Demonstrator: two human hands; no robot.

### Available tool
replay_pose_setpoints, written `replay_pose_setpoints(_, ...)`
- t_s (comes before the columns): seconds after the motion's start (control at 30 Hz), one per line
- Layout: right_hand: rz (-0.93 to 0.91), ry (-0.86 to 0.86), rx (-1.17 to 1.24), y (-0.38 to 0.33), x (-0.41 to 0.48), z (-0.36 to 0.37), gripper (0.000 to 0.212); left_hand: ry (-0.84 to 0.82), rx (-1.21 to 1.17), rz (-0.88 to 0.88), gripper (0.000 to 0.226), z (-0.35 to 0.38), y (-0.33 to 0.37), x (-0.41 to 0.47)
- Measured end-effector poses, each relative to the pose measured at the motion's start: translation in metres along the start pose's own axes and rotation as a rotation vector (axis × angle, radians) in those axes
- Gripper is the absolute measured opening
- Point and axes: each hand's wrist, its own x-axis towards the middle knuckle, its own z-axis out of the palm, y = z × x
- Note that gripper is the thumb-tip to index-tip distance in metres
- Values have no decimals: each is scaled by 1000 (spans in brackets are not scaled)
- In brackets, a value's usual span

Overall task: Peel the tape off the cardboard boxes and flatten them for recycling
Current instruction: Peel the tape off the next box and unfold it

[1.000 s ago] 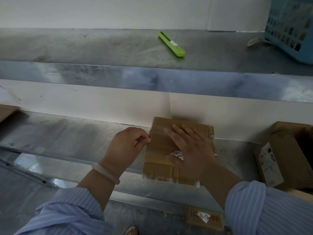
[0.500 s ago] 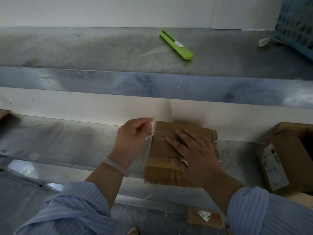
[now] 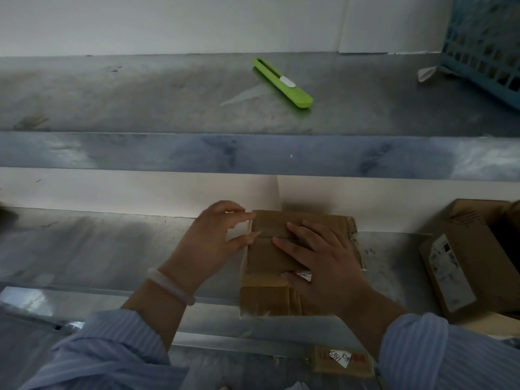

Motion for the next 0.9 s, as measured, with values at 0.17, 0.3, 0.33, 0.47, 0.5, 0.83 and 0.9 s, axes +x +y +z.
replay_pose_setpoints(0.17,-3,12,1,0,-2,0,59,-97,47,19,8,1,4,1)
replay_pose_setpoints(0.3,-9,18,8,0,-3,-3,59,36,-70,-127,11,13,8,3)
replay_pose_setpoints(0.33,-13,18,7,-1,-3,-3,59,89,-173,-237,15,16,8,5)
replay_pose_setpoints(0.47,-12,8,19,-2,-2,-5,60,244,-187,-348,9,25,8,7)
replay_pose_setpoints(0.5,-9,6,23,-1,-2,-5,60,287,-131,-291,6,25,8,7)
replay_pose_setpoints(0.83,-17,24,44,2,-1,-3,61,-68,-223,-61,20,9,-6,-5)
replay_pose_setpoints(0.9,-16,34,52,1,-2,-3,61,-93,-234,-139,21,9,-3,-1)
